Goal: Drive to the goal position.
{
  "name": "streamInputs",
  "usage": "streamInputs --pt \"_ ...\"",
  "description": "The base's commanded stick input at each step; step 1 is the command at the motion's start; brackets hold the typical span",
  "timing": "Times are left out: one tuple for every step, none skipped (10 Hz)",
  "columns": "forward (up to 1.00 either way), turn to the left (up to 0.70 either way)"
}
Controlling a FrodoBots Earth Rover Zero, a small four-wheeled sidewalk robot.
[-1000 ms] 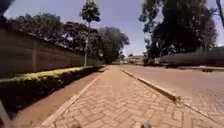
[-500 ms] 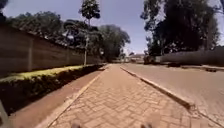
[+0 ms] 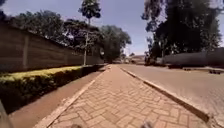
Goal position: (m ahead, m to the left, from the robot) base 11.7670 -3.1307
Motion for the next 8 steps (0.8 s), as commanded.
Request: streamInputs --pt "0.70 0.00" --pt "0.70 0.00" --pt "0.70 0.00" --pt "0.70 0.00" --pt "0.70 0.00" --pt "0.70 0.00" --pt "0.70 0.00" --pt "0.70 0.00"
